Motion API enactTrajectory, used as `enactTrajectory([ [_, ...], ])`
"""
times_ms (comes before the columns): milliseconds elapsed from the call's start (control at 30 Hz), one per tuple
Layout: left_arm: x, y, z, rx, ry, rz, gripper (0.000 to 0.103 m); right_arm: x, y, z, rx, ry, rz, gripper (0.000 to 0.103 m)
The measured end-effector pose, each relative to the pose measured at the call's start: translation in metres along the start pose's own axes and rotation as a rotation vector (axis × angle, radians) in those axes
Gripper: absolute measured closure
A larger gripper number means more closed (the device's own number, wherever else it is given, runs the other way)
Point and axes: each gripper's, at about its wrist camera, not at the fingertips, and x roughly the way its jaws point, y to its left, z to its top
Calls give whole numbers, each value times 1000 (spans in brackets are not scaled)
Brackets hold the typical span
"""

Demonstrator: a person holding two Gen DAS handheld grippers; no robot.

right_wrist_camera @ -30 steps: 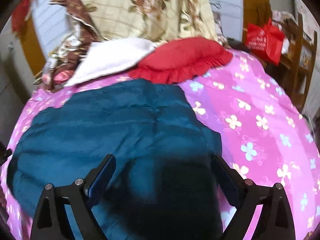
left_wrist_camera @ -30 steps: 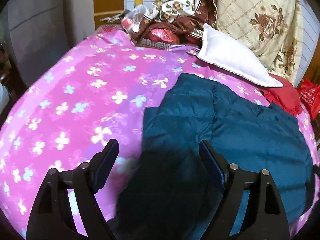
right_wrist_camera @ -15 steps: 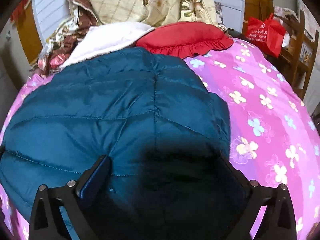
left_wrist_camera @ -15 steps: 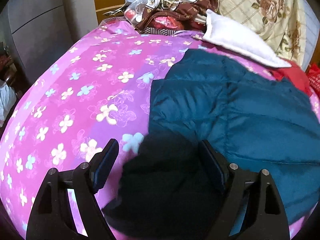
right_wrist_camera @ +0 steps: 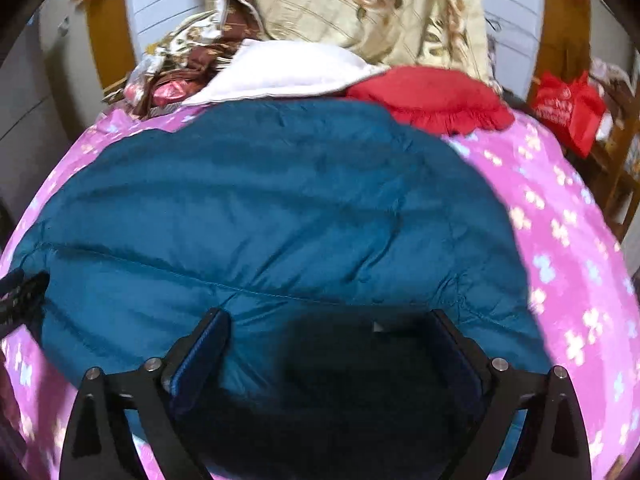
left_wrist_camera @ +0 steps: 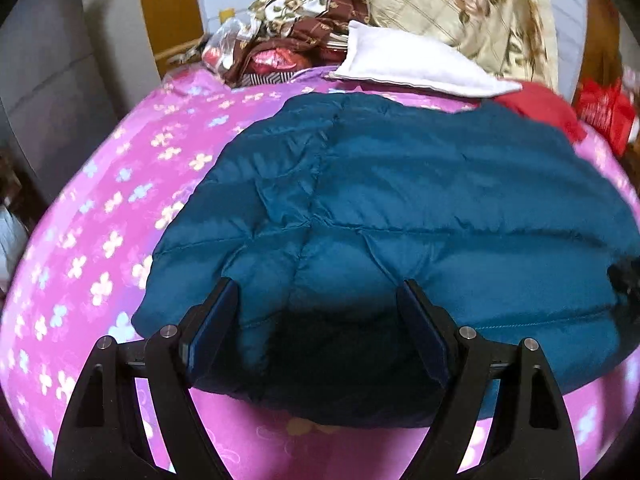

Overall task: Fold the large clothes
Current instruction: 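Release the jacket and lift both grippers away from it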

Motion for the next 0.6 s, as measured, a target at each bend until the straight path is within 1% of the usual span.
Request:
enactTrajectory([
  [67,1,0,-1,17,-2,3,20,7,-3,1,19,19,13,4],
  [167,-4,5,0,-2,16,-23,20,4,-3,4,13,45,6,4],
  [233,-13,10,-2,-27,15,-43,20,-11,-1,2,9,20,-1,5],
  [300,-20,9,-5,-28,5,-50,20,-25,2,-3,13,-10,3,5],
  [367,-24,2,-10,-1,5,-42,20,-30,6,-9,14,-22,5,5],
  [433,-17,-9,-16,36,34,-26,20,-23,12,-16,-3,4,-11,5],
  [500,-18,-14,-19,45,49,-11,20,-14,14,-20,-8,33,-26,5],
  [600,-36,-11,-20,29,43,-66,20,-25,10,-19,27,43,-10,5],
])
